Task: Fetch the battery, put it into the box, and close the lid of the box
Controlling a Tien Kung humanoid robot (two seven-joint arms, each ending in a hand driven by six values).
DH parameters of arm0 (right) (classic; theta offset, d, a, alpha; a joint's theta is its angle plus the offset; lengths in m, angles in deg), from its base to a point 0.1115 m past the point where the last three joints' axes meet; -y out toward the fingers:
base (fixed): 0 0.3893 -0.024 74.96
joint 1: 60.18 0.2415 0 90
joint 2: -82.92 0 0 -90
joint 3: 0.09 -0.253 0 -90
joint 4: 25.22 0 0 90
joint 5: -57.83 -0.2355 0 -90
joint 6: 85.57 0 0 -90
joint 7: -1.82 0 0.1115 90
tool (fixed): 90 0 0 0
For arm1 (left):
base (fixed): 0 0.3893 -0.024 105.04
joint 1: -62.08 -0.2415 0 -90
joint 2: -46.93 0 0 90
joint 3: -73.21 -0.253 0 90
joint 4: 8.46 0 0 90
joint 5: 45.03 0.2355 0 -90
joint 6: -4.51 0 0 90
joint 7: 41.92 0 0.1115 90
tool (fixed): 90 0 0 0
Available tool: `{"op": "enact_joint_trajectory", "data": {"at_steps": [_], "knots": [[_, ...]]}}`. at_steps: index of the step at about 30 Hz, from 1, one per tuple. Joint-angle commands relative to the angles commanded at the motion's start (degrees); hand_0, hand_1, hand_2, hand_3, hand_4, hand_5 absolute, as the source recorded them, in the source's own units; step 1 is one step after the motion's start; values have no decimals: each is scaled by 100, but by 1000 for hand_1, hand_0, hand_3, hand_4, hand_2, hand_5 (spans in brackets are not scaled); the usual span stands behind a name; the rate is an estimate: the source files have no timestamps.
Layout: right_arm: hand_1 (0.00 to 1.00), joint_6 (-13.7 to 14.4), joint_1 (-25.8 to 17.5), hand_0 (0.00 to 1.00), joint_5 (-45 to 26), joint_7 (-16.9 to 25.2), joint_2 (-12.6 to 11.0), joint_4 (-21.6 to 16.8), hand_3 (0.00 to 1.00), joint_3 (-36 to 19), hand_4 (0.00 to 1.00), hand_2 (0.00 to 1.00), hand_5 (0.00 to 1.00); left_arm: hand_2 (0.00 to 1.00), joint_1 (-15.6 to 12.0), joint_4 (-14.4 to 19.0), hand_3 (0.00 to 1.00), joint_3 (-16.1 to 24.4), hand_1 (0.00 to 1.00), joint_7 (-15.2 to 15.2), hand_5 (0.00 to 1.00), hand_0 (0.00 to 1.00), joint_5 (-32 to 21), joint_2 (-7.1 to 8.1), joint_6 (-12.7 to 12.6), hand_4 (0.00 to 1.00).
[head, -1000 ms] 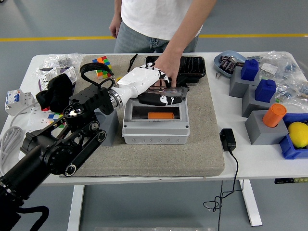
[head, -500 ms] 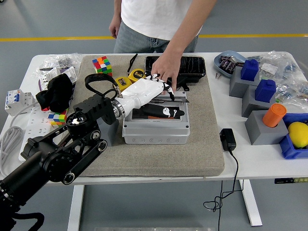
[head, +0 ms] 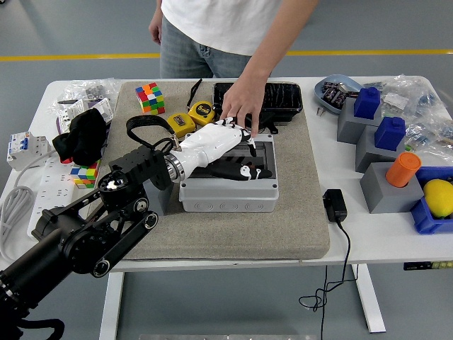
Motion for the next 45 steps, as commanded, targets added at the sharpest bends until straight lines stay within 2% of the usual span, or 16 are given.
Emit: {"op": "enact_joint_trajectory", "data": {"at_steps": [5,7,8,9,14,15,20,21,24,27,32,33,36,38,39,45], "knots": [[762,0,4,834,19,2,11,1,806,-41,998,751,998,730,-156,285,563,500,869,-39,998,998,25,-18,-43,998],[762,-5,2,834,33,6,23,2,806,-68,998,751,998,730,-332,513,563,866,869,-161,998,998,-289,-59,-12,998],[762,-7,-1,834,42,7,30,4,806,-85,998,751,998,730,-390,584,563,1050,869,-213,998,998,-499,-73,15,998],[762,-9,-8,834,48,11,40,3,806,-99,998,750,998,732,-509,694,661,1302,832,-351,998,986,-759,-114,79,998],[762,-7,-17,834,70,25,69,-4,806,-161,998,750,998,732,-762,826,661,2342,832,-642,998,986,-1945,-134,189,998],[762,-6,-17,832,68,28,74,-5,805,-162,998,750,998,779,-813,848,803,2526,829,-658,998,817,-2168,-111,233,998],[762,-10,-29,832,78,43,98,-5,805,-209,998,750,998,779,-1139,949,803,3346,829,-702,998,817,-3330,13,486,998],[761,-12,-34,833,85,45,102,-3,805,-222,998,750,998,858,-1201,958,881,3487,881,-703,994,819,-3554,21,523,998],[761,-25,-41,833,115,49,126,5,805,-262,998,750,998,858,-1436,925,881,3915,881,-647,994,819,-4298,39,656,998],[761,-11,-26,833,105,57,148,-2,805,-273,998,750,998,908,-1662,855,921,4243,905,-593,998,839,-5006,79,689,998],[761,-20,-42,833,146,63,189,11,805,-325,998,750,998,908,-2018,776,921,4662,905,-505,998,839,-6235,151,689,998],[761,-35,-60,831,183,60,197,25,805,-358,998,750,998,966,-2102,766,969,4778,961,-488,998,910,-6717,166,635,998],[761,-40,-73,831,255,52,206,33,805,-437,998,750,998,966,-2178,763,969,4945,961,-494,998,910,-7040,186,495,998],[761,-40,-82,831,288,55,213,35,805,-472,998,750,998,966,-2251,768,969,5119,961,-489,998,910,-6744,198,360,998],[761,-40,-84,833,298,61,213,35,805,-450,998,750,998,998,-2304,781,993,5277,998,-486,998,998,-6484,182,234,998],[764,-25,-106,835,278,66,177,34,805,-308,998,750,998,998,-2450,830,998,5761,998,-465,998,998,-5031,95,-55,998]]}}
